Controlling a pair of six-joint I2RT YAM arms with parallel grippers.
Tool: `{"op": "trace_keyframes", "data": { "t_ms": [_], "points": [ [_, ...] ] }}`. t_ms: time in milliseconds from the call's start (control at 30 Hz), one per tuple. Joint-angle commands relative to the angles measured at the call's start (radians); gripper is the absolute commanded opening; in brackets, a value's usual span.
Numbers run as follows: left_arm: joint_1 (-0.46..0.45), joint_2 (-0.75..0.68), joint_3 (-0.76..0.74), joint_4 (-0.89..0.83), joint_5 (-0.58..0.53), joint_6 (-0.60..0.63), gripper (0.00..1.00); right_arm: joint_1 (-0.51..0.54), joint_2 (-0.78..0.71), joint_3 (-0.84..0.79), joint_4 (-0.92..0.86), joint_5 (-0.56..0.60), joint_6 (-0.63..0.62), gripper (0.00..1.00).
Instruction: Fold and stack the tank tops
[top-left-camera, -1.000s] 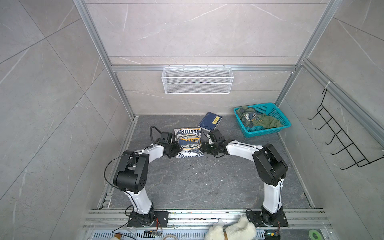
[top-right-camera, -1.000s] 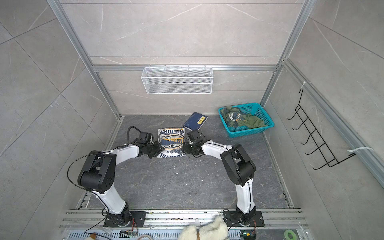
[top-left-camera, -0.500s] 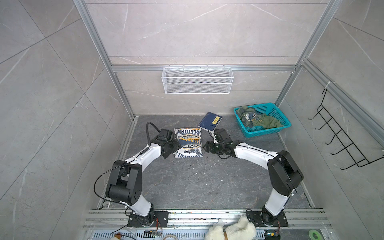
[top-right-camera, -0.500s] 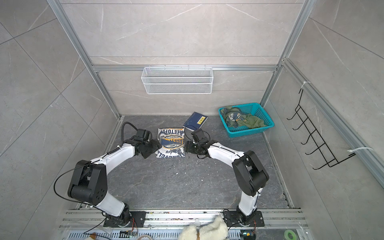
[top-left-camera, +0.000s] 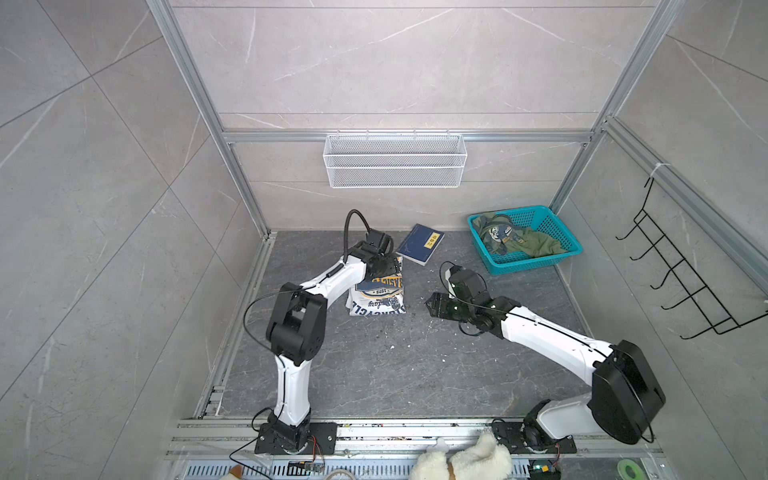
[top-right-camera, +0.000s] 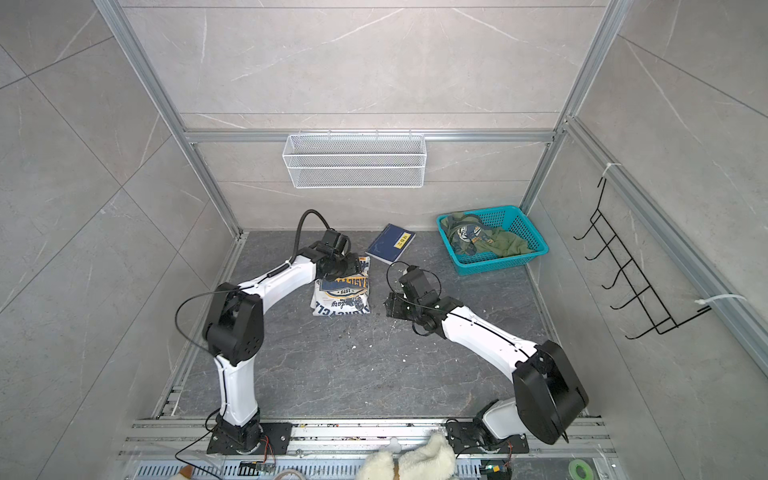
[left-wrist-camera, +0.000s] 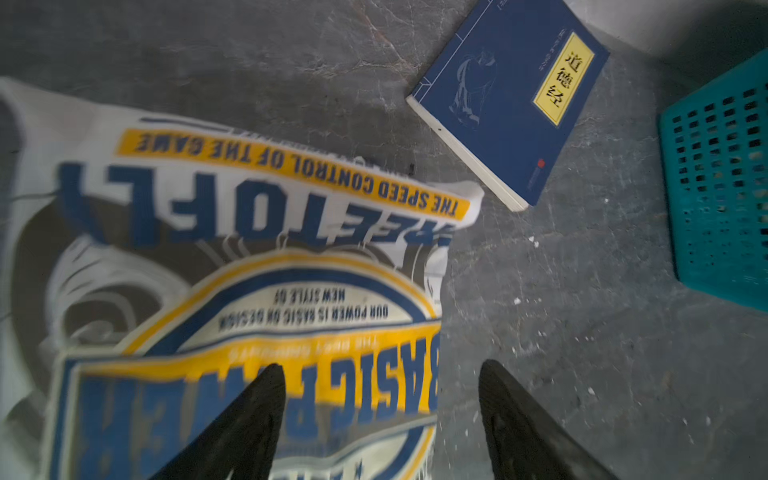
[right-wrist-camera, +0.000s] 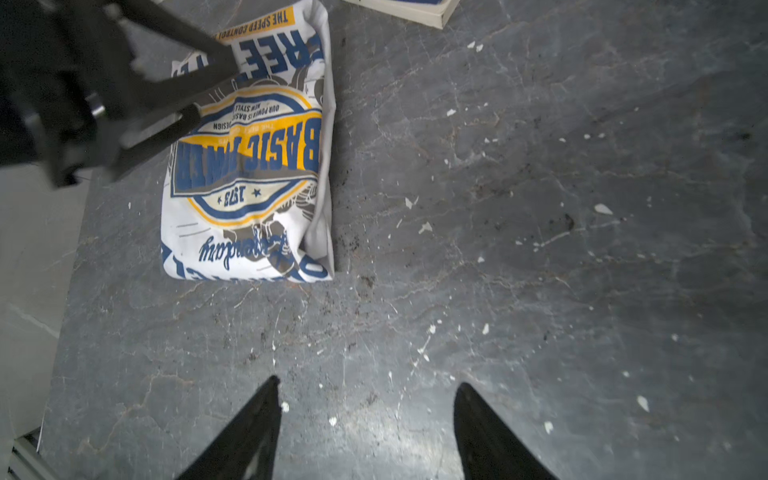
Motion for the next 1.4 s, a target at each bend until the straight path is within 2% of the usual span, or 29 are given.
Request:
{"op": "trace_keyframes", "data": {
  "t_ms": [0,267,467,600,733,833,900,967,1100,1200,1367],
  "points": [
    [0.009,0.083,0.112,-0.014,-0.042,0.07,0.75,0.014,-0.072,-0.044,-0.044,0.02,0.009,0.68],
    [0.049,0.293,0.386,-0.083,-0.124,0.168,0.7,0.04,-0.087,-0.107,-0.055,0.045,0.014,0.68],
    [0.067,0.511,0.711,-0.257,-0.071,0.228,0.7,0.043,-0.086,-0.105,-0.069,0.064,0.012,0.68],
    [0.069,0.477,0.727,-0.29,-0.06,0.228,0.7,0.043,-0.115,-0.099,-0.1,0.08,-0.001,0.68],
    [0.067,0.344,0.724,-0.392,-0.11,0.193,0.78,0.044,-0.138,-0.122,-0.104,0.08,0.002,0.69],
    [0.067,0.175,0.646,-0.472,-0.195,0.137,0.87,0.044,-0.151,-0.142,-0.103,0.071,0.008,0.68],
    [0.066,0.059,0.516,-0.492,-0.231,0.072,0.9,0.047,-0.16,-0.151,-0.105,0.066,0.005,0.68],
    [0.057,-0.057,0.339,-0.471,-0.219,0.002,0.91,0.048,-0.173,-0.158,-0.112,0.072,0.002,0.68],
    [-0.024,-0.225,0.023,-0.344,-0.267,-0.087,0.92,0.049,-0.195,-0.167,-0.113,0.081,0.005,0.69],
    [-0.056,-0.265,-0.104,-0.314,-0.267,-0.166,0.92,0.053,-0.212,-0.182,-0.097,0.066,0.021,0.69],
    [-0.112,-0.244,-0.181,-0.244,-0.24,-0.174,0.91,0.058,-0.229,-0.192,-0.099,0.083,0.022,0.71]
  ]
}}
